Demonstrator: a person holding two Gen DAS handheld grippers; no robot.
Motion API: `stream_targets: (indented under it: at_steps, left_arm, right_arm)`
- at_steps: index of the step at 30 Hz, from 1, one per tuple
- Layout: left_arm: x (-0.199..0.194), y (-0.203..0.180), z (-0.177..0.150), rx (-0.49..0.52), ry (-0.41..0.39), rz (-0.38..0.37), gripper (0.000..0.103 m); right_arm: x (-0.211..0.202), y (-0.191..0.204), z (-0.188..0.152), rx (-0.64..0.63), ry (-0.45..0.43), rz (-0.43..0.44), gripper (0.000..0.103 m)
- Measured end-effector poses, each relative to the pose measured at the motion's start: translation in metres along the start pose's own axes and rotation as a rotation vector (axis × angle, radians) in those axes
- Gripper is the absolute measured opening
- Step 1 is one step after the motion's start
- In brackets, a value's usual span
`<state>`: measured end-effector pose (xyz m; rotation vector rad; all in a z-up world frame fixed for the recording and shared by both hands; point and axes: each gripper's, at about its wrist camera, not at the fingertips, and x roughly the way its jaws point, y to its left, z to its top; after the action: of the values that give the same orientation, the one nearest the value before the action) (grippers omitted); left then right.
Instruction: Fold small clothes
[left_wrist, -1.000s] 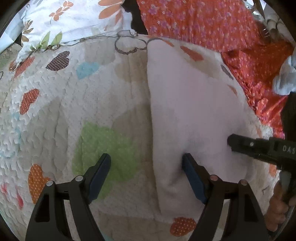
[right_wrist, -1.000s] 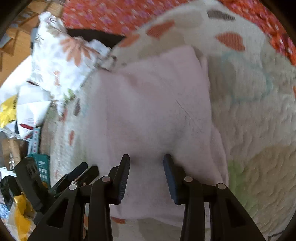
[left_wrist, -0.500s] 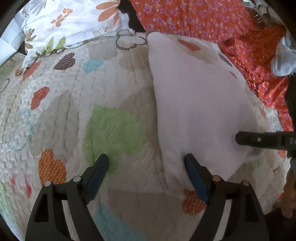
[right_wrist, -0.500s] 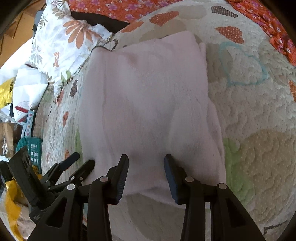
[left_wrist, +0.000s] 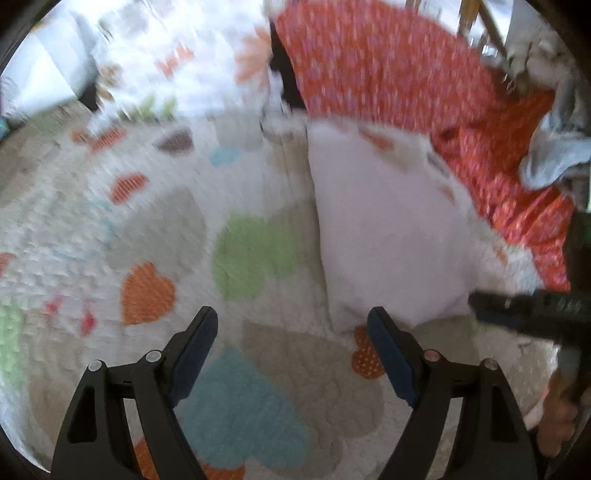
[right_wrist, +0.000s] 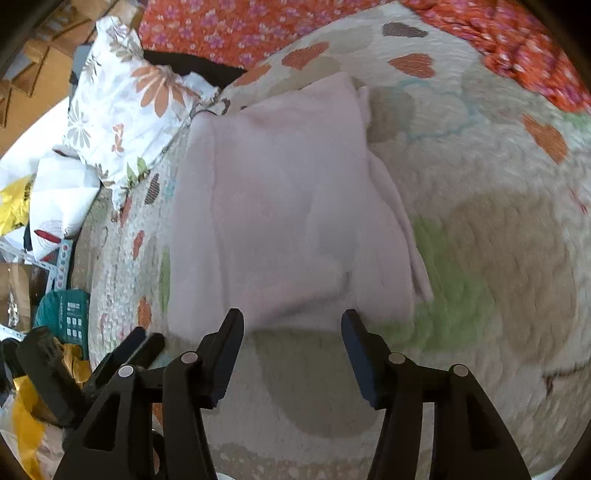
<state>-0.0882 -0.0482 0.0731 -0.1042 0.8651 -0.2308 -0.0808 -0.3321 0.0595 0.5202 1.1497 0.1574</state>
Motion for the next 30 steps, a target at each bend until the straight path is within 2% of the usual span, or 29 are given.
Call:
stream_targets:
  at_steps: [2, 5, 6, 7, 9, 10, 14, 16, 22, 27, 30]
  left_arm:
    - [-0.029, -0.004, -0.004, 0.028, -0.131, 0.068, 0.083]
    - [-0.071, -0.007, -0.014, 0.049, -0.344, 0.171, 0.102]
    - [-0.087, -0.007, -0.018, 0.046, -0.43, 0.187, 0.103]
    - [-0.098, -0.007, -0.02, 0.046, -0.481, 0.192, 0.103]
    - [-0.118, -0.007, -0.025, 0.05, -0.571, 0.184, 0.103]
    - [-0.124, -0.006, -0.027, 0.056, -0.586, 0.169, 0.103]
    - [-0.124, -0.007, -0.025, 0.1, -0.507, 0.104, 0.103]
    - [-0.115, -0.009, -0.025, 0.123, -0.445, 0.106, 0.103]
    - [-0.091, -0.017, -0.032, 0.111, -0.308, 0.083, 0.103]
    - [-0.072, -0.024, -0.036, 0.161, -0.24, 0.209, 0.103]
    - [-0.059, -0.023, -0.038, 0.165, -0.18, 0.22, 0.103]
  right_arm:
    - [-0.01, -0.001, -0.012, -0.003, -0.042, -0.008, 0.06]
    - [-0.026, 0.003, -0.026, -0.025, -0.11, -0.047, 0.061]
    - [-0.03, 0.003, -0.029, -0.031, -0.128, -0.058, 0.061]
    - [-0.034, 0.004, -0.032, -0.035, -0.147, -0.067, 0.061]
    - [-0.044, 0.004, -0.038, -0.038, -0.189, -0.078, 0.062]
    - [-0.048, 0.005, -0.041, -0.039, -0.206, -0.08, 0.062]
    - [-0.059, 0.014, -0.056, -0.081, -0.277, -0.129, 0.065]
    - [-0.061, 0.02, -0.063, -0.108, -0.303, -0.156, 0.066]
    - [-0.049, 0.034, -0.087, -0.174, -0.292, -0.218, 0.068]
    - [-0.037, 0.038, -0.091, -0.206, -0.272, -0.252, 0.068]
    - [-0.035, 0.037, -0.089, -0.199, -0.271, -0.268, 0.069]
